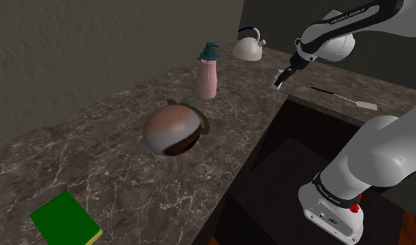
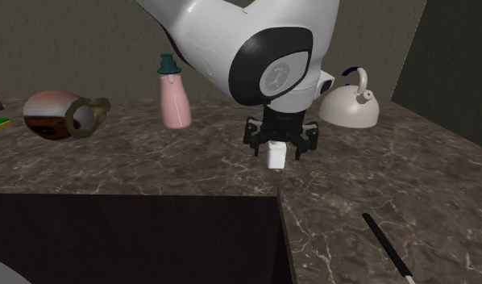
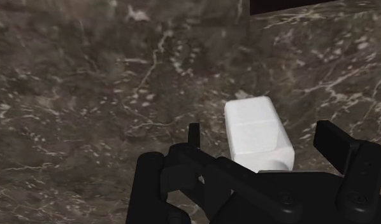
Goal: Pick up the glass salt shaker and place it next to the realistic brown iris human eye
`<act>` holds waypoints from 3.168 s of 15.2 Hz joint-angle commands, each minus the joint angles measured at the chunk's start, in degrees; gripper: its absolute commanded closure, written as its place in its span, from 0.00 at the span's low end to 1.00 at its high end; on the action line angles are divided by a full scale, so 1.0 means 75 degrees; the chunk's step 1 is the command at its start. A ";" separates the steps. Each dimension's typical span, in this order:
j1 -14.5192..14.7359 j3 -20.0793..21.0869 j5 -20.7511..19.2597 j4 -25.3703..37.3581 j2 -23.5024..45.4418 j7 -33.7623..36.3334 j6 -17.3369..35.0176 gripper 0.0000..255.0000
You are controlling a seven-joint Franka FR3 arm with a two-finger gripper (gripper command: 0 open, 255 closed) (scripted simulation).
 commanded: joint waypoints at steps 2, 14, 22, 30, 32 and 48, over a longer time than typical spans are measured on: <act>0.0001 -0.0001 0.0001 -0.0001 0.0002 -0.0001 0.0003 1.00; -0.0109 0.0140 -0.0160 0.0159 -0.0192 0.0178 -0.0330 1.00; -0.0299 0.0447 -0.0438 0.0660 -0.0606 0.0545 -0.1204 1.00; -0.0385 0.0682 -0.0573 0.1259 -0.0882 0.0803 -0.2054 1.00; -0.0395 0.0732 -0.0592 0.1423 -0.0930 0.0856 -0.2262 1.00; -0.0367 0.1015 -0.0611 0.2945 -0.1047 0.1164 -0.3881 1.00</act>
